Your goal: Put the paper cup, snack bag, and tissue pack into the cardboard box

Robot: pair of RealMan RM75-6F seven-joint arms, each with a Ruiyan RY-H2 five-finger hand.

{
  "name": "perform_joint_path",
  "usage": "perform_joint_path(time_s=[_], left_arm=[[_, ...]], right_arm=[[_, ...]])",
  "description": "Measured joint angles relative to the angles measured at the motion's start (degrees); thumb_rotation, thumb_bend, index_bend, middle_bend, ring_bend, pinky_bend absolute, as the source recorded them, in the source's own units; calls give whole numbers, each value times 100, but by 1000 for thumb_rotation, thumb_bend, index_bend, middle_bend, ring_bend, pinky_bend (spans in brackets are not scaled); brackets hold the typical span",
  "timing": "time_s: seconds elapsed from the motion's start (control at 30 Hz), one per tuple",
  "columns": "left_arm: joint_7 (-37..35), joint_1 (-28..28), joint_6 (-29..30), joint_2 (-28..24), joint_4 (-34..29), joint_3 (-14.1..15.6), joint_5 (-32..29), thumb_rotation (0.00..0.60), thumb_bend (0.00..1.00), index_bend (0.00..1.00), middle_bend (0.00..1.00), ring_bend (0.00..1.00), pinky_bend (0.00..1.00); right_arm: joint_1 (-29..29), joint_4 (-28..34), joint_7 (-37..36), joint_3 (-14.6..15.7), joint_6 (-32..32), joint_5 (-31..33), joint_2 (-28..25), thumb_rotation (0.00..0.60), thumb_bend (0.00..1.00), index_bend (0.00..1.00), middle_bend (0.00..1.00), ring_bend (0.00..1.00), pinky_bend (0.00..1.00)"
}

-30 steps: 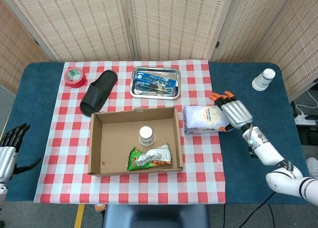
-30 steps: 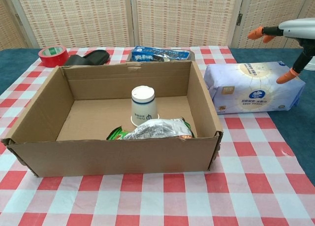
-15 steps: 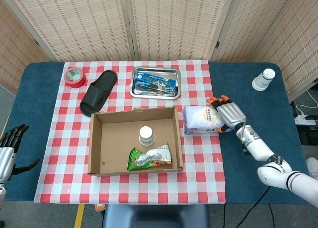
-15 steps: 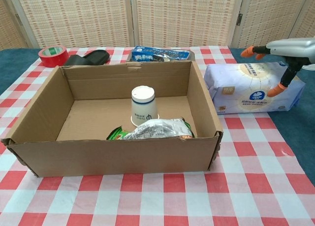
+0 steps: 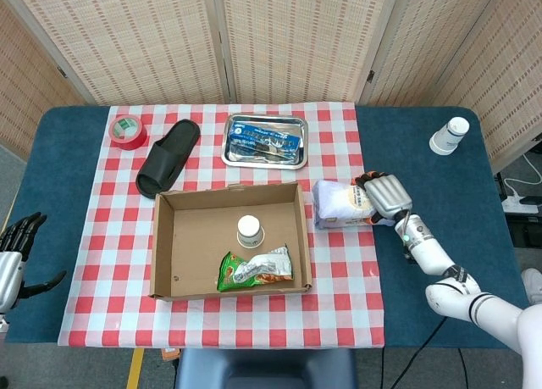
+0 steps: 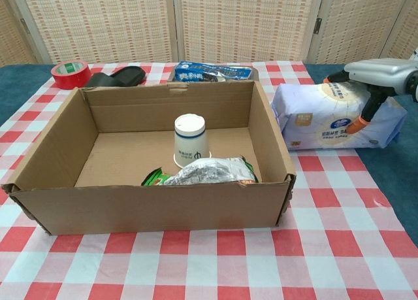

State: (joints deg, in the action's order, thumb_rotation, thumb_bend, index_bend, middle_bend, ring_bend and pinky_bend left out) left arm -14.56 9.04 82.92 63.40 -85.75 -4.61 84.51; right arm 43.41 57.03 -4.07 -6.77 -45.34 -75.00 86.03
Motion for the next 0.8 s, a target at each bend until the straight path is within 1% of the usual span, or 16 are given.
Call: perform_joint_path(time_s=[0.07,0.2,0.3,0.5,0.53,0.63,0.8], left_arm=[[1,4,-15,3,10,1,-5,600,181,0,0,0,82],[7,-6,5,5,12,6,10,600,181,0,0,0,82],[5,-8,2,6,22,10,15,600,181,0,0,0,82],[8,-6,-15,11,38,12,7,600,182,0,0,0,82],[11,-5,-18,12,41,10,4,600,182,0,0,0,82],[70,-2,-32,27,46,5,-22,600,181,0,0,0,82],[84,-26,34,21,15,17,31,600,181,0,0,0,82]], right_arm=[[-50,-144,-29,-4,-215,-89,102,600,58,804,482,506,694],[-138,-245,-145,-4,-481,-262,163,600,128,879,532,570,753],[-169,-150,-162,-15,-575,-311,67,600,171,909,556,597,779],[-211,189,-80,-88,-793,-362,-233,600,176,931,579,638,816],[-212,293,-37,-121,-841,-364,-324,600,176,932,580,643,820],[-214,860,200,-317,-1126,-349,-775,600,176,933,582,644,820],[-186,2321,850,-735,-1409,-187,-1620,600,176,933,583,644,820]])
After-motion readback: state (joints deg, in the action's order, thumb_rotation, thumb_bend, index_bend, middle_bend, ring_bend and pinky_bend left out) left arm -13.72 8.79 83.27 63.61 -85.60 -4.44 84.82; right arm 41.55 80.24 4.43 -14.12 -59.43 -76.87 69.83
